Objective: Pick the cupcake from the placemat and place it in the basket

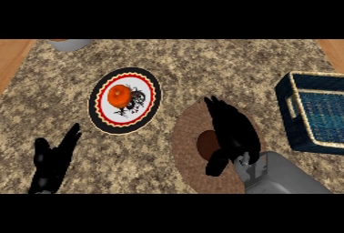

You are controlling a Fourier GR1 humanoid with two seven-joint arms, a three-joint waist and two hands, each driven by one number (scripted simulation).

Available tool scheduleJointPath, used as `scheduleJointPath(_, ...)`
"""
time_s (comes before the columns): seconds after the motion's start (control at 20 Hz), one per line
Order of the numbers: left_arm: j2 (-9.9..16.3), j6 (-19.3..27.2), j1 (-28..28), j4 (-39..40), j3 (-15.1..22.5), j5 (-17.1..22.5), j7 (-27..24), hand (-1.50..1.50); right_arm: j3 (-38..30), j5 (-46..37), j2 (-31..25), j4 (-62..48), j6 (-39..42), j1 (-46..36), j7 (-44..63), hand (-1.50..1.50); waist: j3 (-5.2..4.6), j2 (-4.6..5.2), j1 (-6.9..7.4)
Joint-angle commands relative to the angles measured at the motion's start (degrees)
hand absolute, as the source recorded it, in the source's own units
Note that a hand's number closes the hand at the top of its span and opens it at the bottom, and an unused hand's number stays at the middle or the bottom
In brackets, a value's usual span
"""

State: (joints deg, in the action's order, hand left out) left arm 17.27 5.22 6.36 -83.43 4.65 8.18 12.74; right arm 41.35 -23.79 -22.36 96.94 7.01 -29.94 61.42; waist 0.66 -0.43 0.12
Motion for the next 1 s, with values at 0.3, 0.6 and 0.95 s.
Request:
scheduleJointPath(0.3, -1.27, -2.40, 3.88, 2.43, 0.65, 0.25, 0.15, 0.00, 2.22, -3.64, 5.00, -4.47, 3.89, 2.63, 5.93, -1.50, -0.70, 0.34, 0.20)
scheduleJointPath(0.6, -1.74, -1.86, 3.45, 0.35, 0.03, -0.22, 1.92, 0.00, -0.99, -4.61, 2.91, -7.76, 3.22, 5.95, -1.35, -1.50, -0.65, 0.36, 0.06)
scheduleJointPath(0.95, -2.61, -1.29, 1.75, 1.56, -0.68, -1.57, 2.85, 0.00, -0.90, -9.90, 7.02, -10.89, 1.34, 7.63, -3.22, -1.50, -0.65, 0.40, -0.02)
